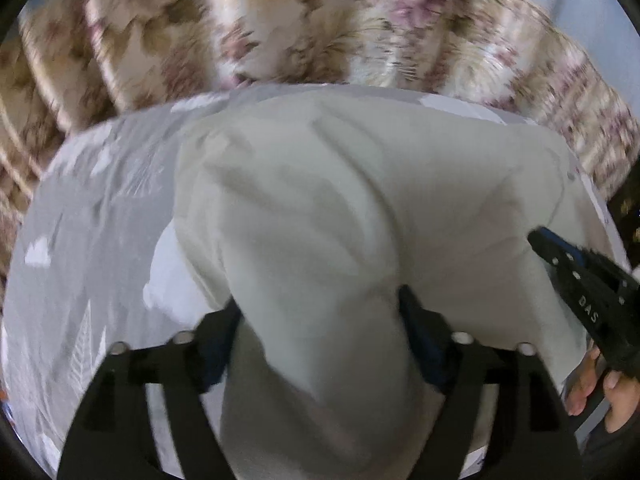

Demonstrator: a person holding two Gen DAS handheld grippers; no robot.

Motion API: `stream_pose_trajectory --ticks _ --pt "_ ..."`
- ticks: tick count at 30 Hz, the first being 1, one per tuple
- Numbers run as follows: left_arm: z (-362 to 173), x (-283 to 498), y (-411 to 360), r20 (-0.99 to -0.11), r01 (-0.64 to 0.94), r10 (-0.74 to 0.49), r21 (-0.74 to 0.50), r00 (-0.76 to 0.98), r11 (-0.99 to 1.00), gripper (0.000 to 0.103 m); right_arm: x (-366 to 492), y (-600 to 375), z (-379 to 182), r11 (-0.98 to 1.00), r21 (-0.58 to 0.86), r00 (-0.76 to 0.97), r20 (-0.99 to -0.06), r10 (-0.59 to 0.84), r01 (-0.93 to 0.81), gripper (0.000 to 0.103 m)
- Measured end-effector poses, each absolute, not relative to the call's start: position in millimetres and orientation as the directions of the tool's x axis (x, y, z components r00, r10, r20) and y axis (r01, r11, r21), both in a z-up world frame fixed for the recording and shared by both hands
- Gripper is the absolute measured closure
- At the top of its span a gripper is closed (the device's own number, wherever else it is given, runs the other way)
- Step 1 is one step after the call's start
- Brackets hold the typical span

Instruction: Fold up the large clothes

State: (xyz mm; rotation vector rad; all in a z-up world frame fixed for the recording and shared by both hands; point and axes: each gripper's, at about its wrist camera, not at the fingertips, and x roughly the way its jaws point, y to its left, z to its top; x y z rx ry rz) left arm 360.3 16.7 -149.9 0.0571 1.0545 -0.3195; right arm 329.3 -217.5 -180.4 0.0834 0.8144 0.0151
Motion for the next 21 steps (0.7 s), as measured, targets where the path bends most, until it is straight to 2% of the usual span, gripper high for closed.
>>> stream_pose_trajectory --ticks 8,11,14,16,21 --pt "-155 361 43 -0.849 0.245 -0.363 -0.286 0.384 0.926 0.016 329 -215 -180 0.998 0.066 0.687 -0.725 0.046 0.002 0.093" --pt "-155 356 48 -0.844 0.267 -0.394 -0.311 0.364 0.912 0.014 327 -217 -179 0.997 0.072 0.685 -0.726 0.059 -0.01 0.093" --pt "-154 353 43 -0.851 0.288 -0.387 -0.294 0.356 0.911 0.012 326 -217 -179 0.997 0.072 0.684 -0.727 0.059 -0.01 0.093" --pt "-158 355 36 -0.855 0.308 -0.384 -0.282 0.349 0.909 0.002 326 -217 -179 0.998 0.068 0.686 -0.726 0.057 -0.01 0.093" --pt "-163 358 15 -0.861 0.332 -0.317 -0.187 0.397 0.924 0.002 326 -218 -179 0.997 0.071 0.684 -0.727 0.061 -0.013 0.093"
